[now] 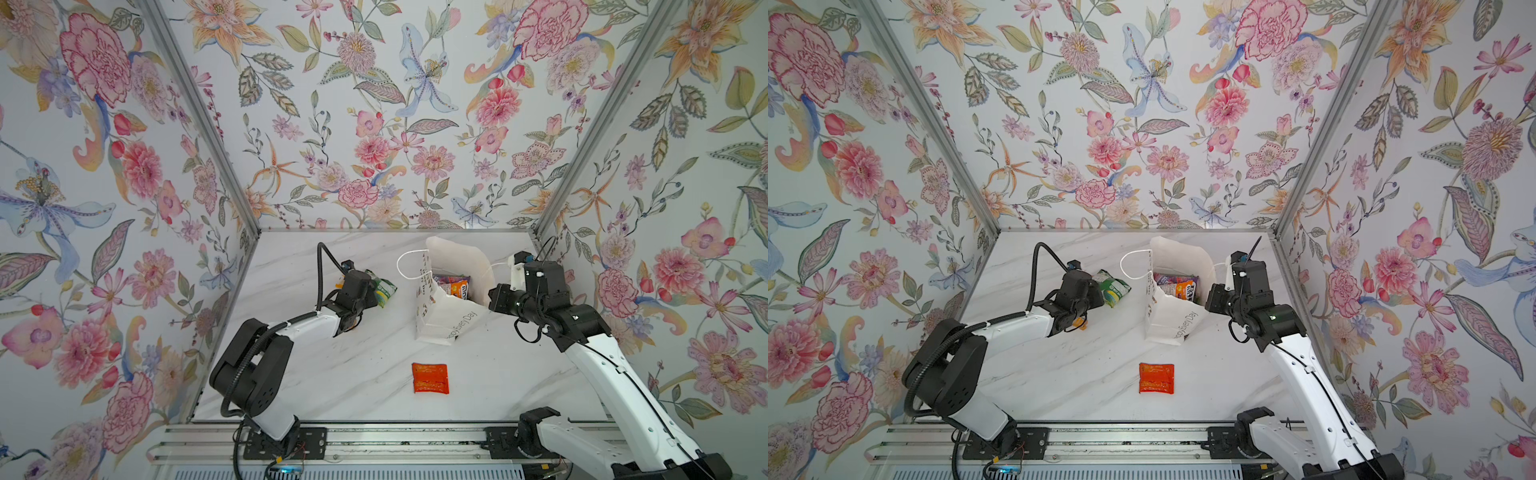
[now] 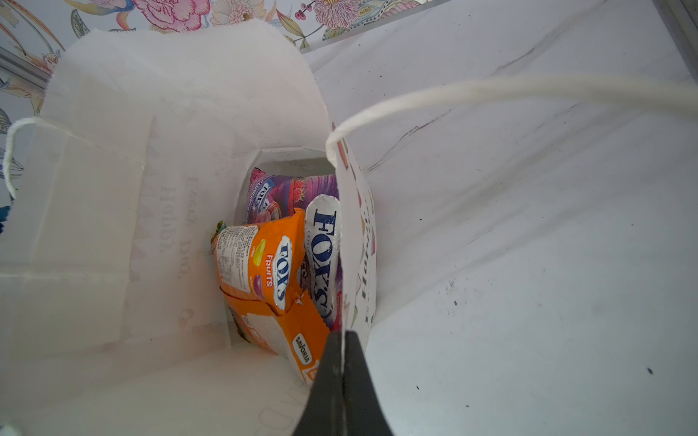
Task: Place the snacks into the paper bag
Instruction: 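Lift the green snack pack with the left gripper over the paper bag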
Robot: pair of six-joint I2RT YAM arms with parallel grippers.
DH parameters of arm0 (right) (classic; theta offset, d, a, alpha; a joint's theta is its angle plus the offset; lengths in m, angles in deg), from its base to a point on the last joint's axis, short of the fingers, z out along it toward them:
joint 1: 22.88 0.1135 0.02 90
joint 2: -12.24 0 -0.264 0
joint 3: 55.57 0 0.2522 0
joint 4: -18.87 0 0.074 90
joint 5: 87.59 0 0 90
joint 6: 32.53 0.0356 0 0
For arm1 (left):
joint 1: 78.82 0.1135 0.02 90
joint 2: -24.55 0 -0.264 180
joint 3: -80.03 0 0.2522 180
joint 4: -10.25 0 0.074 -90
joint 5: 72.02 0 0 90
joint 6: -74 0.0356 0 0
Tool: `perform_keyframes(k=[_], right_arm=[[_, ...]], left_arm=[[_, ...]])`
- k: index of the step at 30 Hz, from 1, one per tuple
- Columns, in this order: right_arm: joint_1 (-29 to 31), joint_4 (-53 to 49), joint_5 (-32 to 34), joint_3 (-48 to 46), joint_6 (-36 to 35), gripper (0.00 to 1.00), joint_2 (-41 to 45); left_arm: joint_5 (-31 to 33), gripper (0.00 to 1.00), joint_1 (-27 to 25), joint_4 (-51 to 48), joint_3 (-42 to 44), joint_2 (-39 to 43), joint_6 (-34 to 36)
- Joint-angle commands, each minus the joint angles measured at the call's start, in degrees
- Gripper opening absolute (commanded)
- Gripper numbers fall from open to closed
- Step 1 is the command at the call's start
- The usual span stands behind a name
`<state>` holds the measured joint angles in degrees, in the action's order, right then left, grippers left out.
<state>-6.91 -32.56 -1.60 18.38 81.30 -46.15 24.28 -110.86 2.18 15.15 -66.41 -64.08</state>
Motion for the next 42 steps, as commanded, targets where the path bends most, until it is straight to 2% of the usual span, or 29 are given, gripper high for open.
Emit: perform_keyframes(k=[1,3,7,15,28,32,42], right_arm=[[-0.33,1.16,0.45,0.41,-0.41,0.0,0.56],[-0.37,1.2,0.56,0.59,-0.44,0.0,0.47],[-0.23,1.2,0.76,0.55,-0.37,0.0,0.58],[0.47,1.18,0.87,1.23,0.08,0.0,-0.23],[1.6,1.2,1.36,2.01,0.07,0.0,-0.7],[1.95,1.16,1.34,2.47,0.08,0.0,-1.02],[3.63,1.2,2.0,4.23,0.07,0.0,-1.41]], left_arm=[[2.09,0.0,-1.62,-4.33,-0.25,5.41,7.21],[1.31,0.0,-2.22,-6.86,-1.38,6.97,9.17],[3.66,0.0,-4.35,-13.43,-3.79,10.12,12.4],[5.57,0.0,-9.18,-18.54,-5.0,17.49,14.26],[15.18,0.0,-14.63,-27.14,-11.78,26.13,20.77],[17.38,0.0,-15.69,-27.14,-16.61,26.08,24.0],[20.38,0.0,-19.86,-31.01,-36.58,19.52,32.58]])
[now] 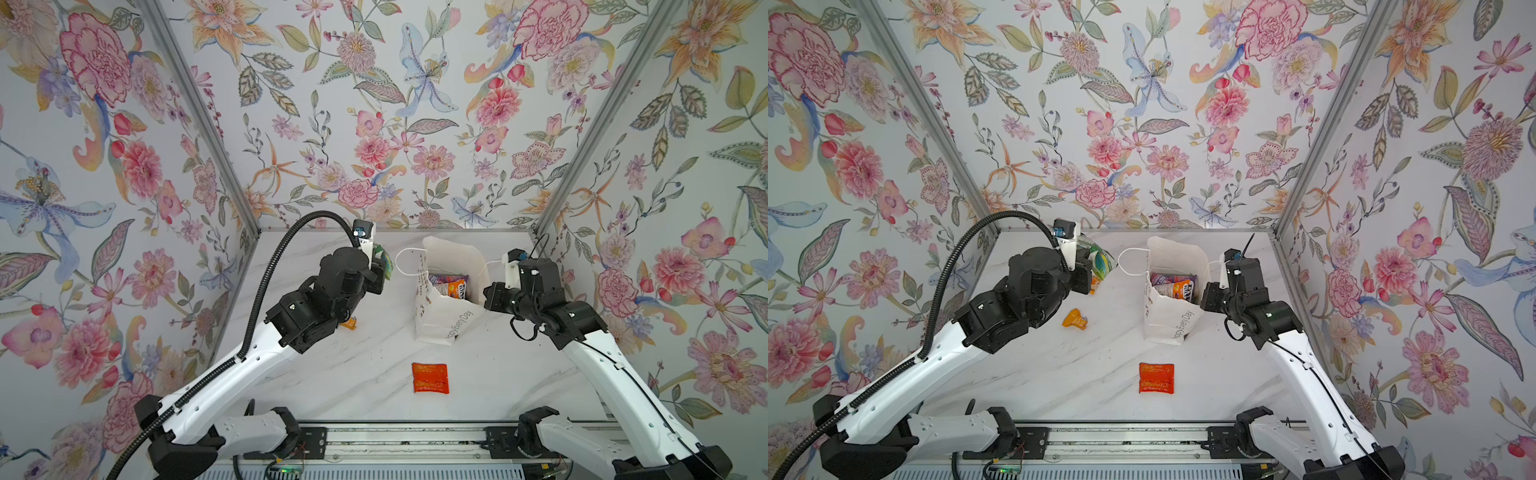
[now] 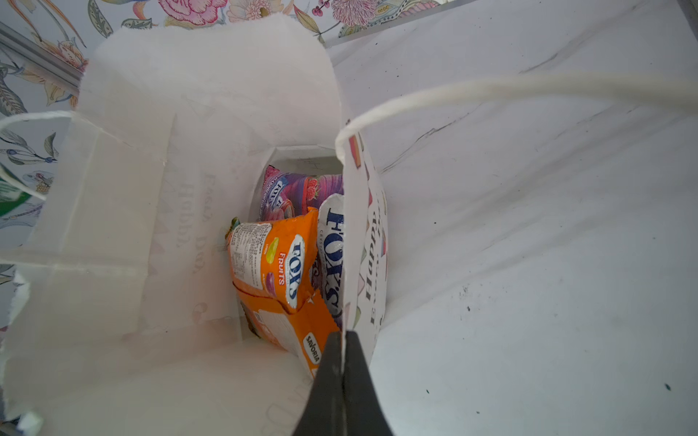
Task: Place the snacks into the paper bag
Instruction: 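Lift the green snack pack with the left gripper over the paper bag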
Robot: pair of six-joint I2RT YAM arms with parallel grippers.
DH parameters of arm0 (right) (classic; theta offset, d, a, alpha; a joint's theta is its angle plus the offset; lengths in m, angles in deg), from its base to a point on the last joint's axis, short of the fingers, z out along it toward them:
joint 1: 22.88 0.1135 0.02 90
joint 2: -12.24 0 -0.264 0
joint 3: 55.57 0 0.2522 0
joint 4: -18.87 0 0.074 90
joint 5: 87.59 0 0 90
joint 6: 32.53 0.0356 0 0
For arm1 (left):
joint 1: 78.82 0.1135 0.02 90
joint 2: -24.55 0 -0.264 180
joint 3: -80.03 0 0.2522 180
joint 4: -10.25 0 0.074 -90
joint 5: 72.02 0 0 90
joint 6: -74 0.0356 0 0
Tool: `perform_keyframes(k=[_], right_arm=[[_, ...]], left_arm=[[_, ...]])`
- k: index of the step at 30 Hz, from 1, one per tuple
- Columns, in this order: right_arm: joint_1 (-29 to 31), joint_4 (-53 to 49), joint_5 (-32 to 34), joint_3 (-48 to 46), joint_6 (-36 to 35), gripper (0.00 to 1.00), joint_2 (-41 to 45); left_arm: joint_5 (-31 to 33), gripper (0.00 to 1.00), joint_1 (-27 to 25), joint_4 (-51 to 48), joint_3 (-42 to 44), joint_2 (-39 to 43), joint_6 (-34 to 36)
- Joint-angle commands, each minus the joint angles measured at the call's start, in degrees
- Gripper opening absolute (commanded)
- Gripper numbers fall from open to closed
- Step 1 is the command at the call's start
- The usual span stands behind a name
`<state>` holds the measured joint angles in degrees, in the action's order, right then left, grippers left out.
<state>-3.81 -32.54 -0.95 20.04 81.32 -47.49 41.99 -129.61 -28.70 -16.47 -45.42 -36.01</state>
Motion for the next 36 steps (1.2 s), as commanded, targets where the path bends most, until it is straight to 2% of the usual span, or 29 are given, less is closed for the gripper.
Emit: perform_keyframes(k=[1,7,16,24,30,34,36], right_arm=[[0.79,1.17,1.41,2.76,0.05,0.0,-0.28],[2.15,1.17,2.06,3.37,0.23,0.0,-0.63],[2.7,1.17,2.6,3.19,0.31,0.0,-0.13],[2.81,1.12,2.98,3.1,0.38,0.0,-0.09],[2.92,1.17,2.92,3.11,0.58,0.0,-0.13],[3.09,1.15,3.17,3.28,0.75,0.0,-0.19],[3.26,1.15,3.12,3.36,0.84,0.0,-0.31]], left_arm=[[2.62,0.0,-1.43,-0.3,-6.62,-2.09,5.05],[0.14,0.0,-3.27,-1.0,-15.15,-6.42,7.42],[5.11,0.0,-9.24,-2.37,-22.12,-10.09,10.66],[11.09,0.0,-12.92,-1.84,-24.05,-10.52,12.85],[5.16,0.0,-13.33,-1.86,-24.67,-12.67,12.64],[8.81,0.0,-13.38,-4.81,-27.61,-17.32,11.22],[7.56,0.0,-13.46,-6.47,-29.55,-20.62,11.06]])
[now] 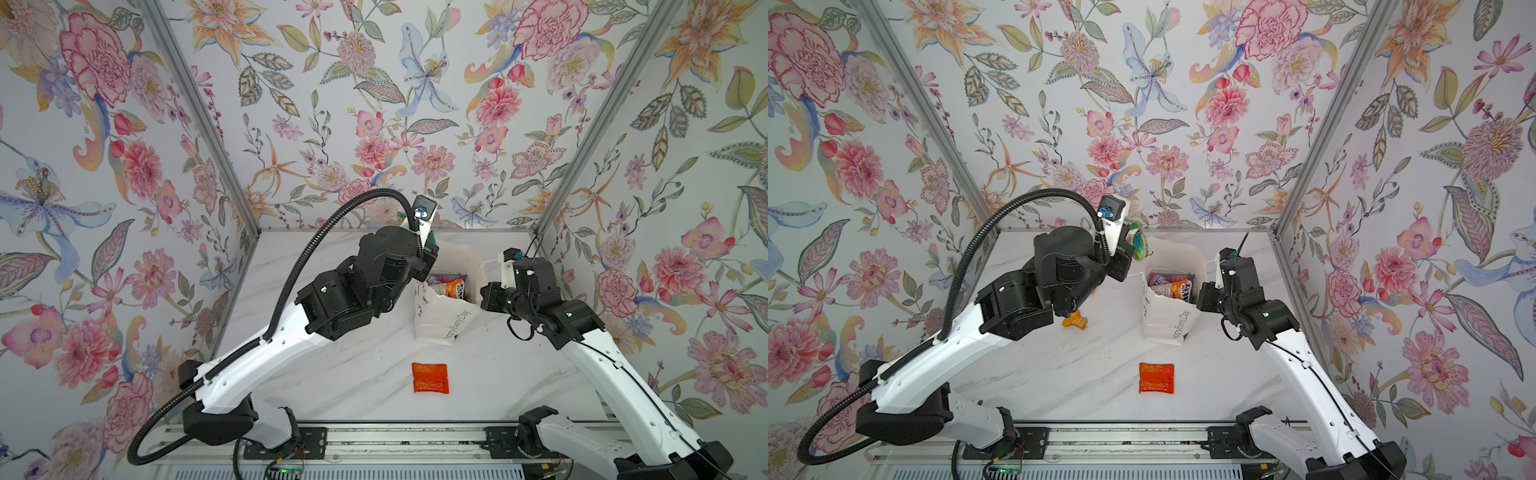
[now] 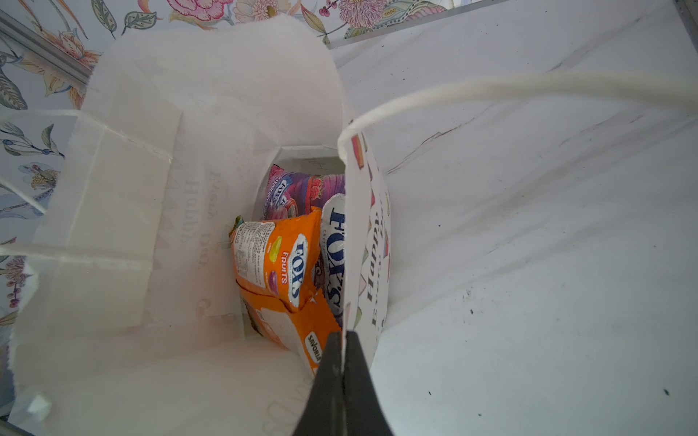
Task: Place the snacks into the paper bag
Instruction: 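Lift the green snack pack with the left gripper over the paper bag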
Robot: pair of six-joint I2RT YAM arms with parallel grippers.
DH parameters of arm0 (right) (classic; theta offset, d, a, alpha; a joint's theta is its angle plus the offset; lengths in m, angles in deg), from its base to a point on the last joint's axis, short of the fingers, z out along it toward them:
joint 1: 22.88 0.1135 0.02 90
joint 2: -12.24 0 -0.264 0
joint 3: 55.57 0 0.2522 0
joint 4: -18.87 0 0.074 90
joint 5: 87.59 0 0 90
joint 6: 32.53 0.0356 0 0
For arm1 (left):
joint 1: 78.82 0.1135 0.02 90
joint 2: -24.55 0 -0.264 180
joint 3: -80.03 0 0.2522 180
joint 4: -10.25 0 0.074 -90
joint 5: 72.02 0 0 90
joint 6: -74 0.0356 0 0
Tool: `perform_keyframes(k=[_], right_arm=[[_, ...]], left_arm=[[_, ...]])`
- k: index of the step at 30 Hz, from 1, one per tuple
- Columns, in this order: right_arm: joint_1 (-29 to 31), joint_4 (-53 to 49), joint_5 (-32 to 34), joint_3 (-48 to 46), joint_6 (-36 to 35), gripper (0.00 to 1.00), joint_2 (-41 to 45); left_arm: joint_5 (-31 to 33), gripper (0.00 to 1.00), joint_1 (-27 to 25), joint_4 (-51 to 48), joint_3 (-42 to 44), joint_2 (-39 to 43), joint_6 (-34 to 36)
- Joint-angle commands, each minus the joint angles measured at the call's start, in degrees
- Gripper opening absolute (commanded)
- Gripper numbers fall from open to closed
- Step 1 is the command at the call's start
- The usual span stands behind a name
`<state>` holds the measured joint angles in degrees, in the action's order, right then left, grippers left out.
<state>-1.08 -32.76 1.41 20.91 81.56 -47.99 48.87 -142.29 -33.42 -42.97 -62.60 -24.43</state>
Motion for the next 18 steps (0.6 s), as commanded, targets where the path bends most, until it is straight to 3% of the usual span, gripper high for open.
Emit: perform_keyframes(k=[1,4,11,18], right_arm=[[0.68,1.37,0.79,2.55,0.61,0.0,0.15],[0.91,1.38,0.74,2.84,0.76,0.0,0.37],[1.32,0.95,0.75,4.16,0.69,0.0,0.44],[1.49,0.95,0.89,4.36,0.69,0.0,0.38]], left_arm=[[-0.22,0.0,-0.79,-2.29,-3.94,-4.99,-0.77],[-3.46,0.0,-0.83,-4.76,-7.52,-8.95,-1.79],[-3.45,0.0,-2.47,-12.48,-15.65,-16.71,-2.24],[-6.55,0.0,-2.46,-14.66,-15.46,-17.59,-3.45]])
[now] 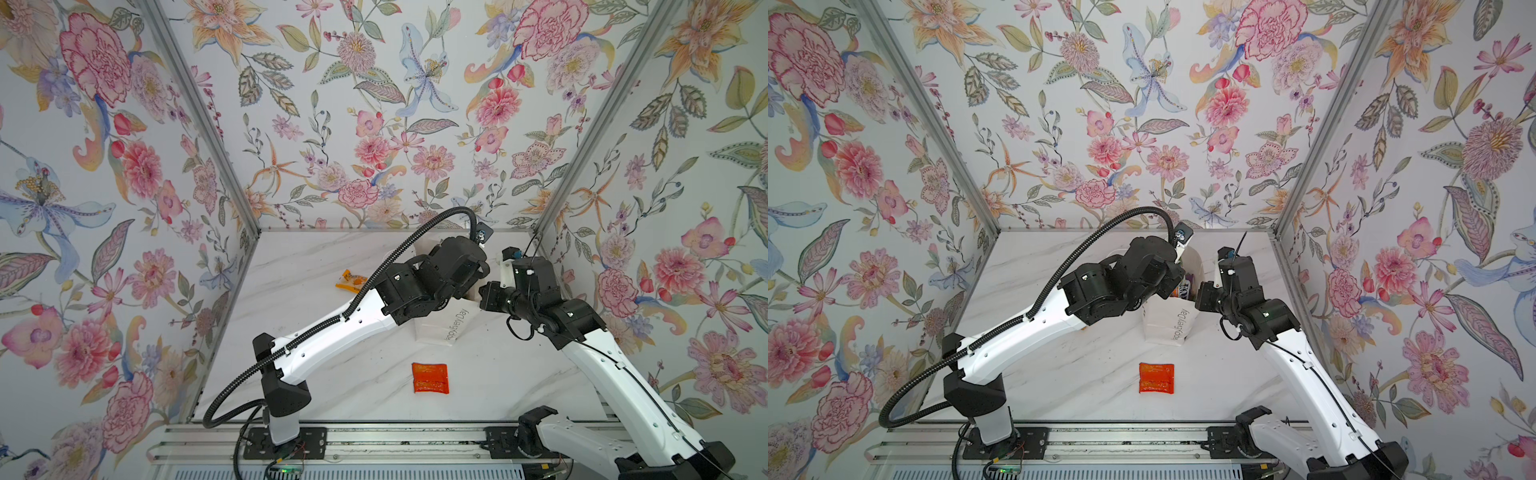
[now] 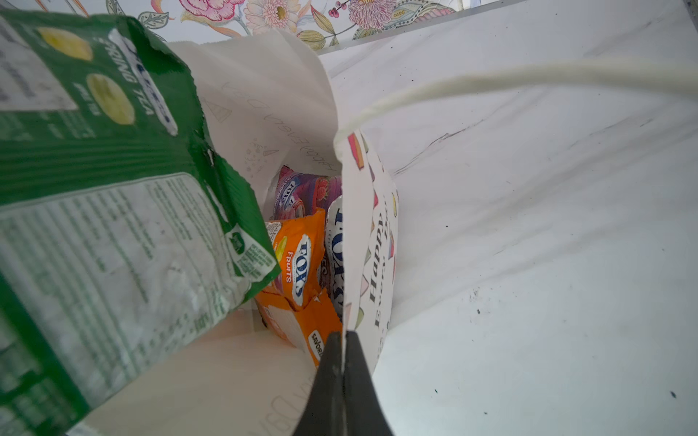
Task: Place the snacks into the paper bag
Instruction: 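Lift the green snack pack with the left gripper over the paper bag, then lower the green snack pack into the paper bag with the left gripper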
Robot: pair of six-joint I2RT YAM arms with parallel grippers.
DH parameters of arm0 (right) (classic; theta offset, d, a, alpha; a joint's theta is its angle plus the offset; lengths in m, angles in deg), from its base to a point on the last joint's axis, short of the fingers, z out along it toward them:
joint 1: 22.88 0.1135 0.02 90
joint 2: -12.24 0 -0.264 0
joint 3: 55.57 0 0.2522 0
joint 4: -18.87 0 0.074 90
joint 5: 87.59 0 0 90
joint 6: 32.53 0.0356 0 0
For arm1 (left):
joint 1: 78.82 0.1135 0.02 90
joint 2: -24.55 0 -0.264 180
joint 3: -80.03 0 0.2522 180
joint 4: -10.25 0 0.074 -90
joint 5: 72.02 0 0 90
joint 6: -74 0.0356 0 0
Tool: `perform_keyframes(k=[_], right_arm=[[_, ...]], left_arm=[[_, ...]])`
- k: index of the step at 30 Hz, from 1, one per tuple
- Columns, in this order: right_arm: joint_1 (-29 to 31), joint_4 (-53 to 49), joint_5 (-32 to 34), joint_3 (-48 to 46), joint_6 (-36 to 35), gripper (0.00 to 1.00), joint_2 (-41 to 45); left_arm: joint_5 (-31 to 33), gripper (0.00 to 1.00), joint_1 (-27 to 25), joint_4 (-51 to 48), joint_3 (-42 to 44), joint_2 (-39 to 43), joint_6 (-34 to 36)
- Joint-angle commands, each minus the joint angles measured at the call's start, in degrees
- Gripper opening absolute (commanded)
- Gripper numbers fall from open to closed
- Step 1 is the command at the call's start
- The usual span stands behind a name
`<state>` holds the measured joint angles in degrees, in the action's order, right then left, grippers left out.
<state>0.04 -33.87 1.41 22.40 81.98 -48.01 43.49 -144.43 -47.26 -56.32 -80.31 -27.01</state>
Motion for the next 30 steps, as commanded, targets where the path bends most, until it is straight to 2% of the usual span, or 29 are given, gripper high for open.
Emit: perform_keyframes(k=[1,4,11,17,27,30], right_arm=[[0.53,2.07,0.7,3.01,0.37,0.0,0.48],[0.77,2.06,0.4,3.29,0.57,0.0,0.4],[1.28,1.8,0.86,4.16,0.62,0.0,0.32],[2.09,1.54,0.95,4.82,0.67,0.0,-0.21],[2.22,1.58,1.0,4.44,0.59,0.0,-0.04],[2.3,1.55,0.99,4.37,0.61,0.0,-0.13]], left_arm=[[-1.03,0.0,-0.33,-1.11,-2.29,-0.07,-0.78],[0.73,0.0,-0.01,-3.37,-4.19,-1.97,-1.58],[-2.38,0.0,3.55,-8.56,-8.55,-6.19,-4.72],[-10.69,0.0,7.06,-14.53,-13.84,-10.47,-8.44],[-11.33,0.0,9.86,-17.69,-14.89,-12.33,-11.21],[-8.66,0.0,9.96,-20.19,-17.58,-14.31,-11.28]])
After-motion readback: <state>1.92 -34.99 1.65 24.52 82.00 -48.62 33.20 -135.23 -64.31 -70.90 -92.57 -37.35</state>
